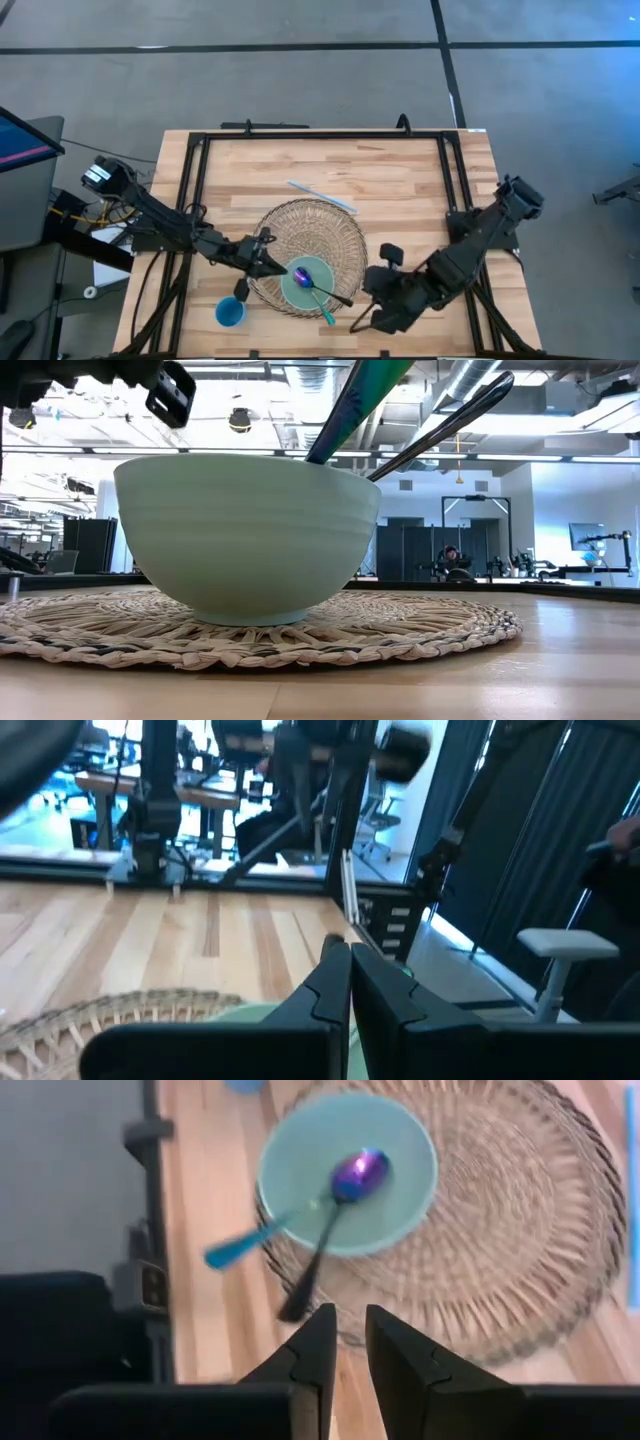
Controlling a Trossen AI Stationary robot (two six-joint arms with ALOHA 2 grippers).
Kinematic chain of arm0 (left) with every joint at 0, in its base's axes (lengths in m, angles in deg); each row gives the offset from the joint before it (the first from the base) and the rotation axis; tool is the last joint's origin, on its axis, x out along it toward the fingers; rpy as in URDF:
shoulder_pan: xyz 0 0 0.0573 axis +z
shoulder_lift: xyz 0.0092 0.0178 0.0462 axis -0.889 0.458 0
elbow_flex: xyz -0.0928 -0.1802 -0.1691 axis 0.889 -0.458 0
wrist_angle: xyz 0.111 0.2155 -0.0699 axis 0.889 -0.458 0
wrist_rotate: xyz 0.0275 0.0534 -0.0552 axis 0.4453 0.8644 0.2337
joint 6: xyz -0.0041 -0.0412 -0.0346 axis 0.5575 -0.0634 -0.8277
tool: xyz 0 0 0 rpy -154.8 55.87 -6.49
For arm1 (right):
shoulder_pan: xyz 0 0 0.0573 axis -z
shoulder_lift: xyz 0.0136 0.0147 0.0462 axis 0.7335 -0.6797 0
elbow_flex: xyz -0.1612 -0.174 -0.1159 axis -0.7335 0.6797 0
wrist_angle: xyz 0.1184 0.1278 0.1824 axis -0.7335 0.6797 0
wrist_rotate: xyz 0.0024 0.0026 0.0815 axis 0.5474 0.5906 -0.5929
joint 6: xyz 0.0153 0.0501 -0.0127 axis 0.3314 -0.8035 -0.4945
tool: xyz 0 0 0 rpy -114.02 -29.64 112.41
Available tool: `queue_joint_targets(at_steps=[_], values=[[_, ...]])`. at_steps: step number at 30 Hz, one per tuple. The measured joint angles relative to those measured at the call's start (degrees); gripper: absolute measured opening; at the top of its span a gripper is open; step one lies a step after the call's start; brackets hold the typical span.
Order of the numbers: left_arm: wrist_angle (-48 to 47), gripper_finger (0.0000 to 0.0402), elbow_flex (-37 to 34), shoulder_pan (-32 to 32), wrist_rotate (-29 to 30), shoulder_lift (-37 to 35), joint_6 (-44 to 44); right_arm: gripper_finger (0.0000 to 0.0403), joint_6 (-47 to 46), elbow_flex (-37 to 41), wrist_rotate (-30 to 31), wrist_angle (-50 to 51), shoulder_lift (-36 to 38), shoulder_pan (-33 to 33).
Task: Pick & Place Utensil
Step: Put the blue cup on the brown mat to the top of the the green bowl
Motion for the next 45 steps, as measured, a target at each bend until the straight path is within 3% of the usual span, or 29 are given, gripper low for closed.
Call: queue_joint_targets(at_steps=[5, 10, 18, 24, 29, 33, 42, 45], values=[[0.0, 0.0012, 0.3, 0.0, 0.7, -1.2, 0.8, 0.0052, -6.2, 4.1, 4.8, 3.9, 0.2, -2.9], [-3.2, 0.0012, 4.9, 0.0, 1.7, -1.2, 5.5, 0.0052, -8.5, 8.1, 11.7, 4.9, 2.4, -5.6], [-34.6, 0.0012, 23.2, -0.2, 6.0, -1.2, 7.2, 0.0052, -7.1, 17.7, 12.3, -3.1, 8.4, -8.3], [-52.6, 0.0012, 34.2, -3.4, 6.2, -1.2, 3.0, 0.0052, -6.4, 30.2, 15.4, -17.2, 13.7, -9.5], [-57.5, 0.0012, 35.6, -7.2, 6.2, -1.2, -0.1, 0.0052, -5.1, 39.0, 19.2, -27.5, 15.8, -9.6], [-58.5, 0.0012, 35.6, -8.9, 1.9, -1.2, -5.5, 0.0052, -2.0, 42.3, 19.5, -31.8, 15.8, -8.2], [-59.9, 0.0012, 35.6, -13.1, -11.2, -1.2, -19.9, 0.0052, 1.9, 42.4, 11.4, -37.9, 15.7, -5.3], [-59.9, 0.0012, 35.6, -14.8, -12.5, -1.2, -26.0, 0.0052, 4.8, 42.4, 10.5, -40.3, 15.7, -5.3]])
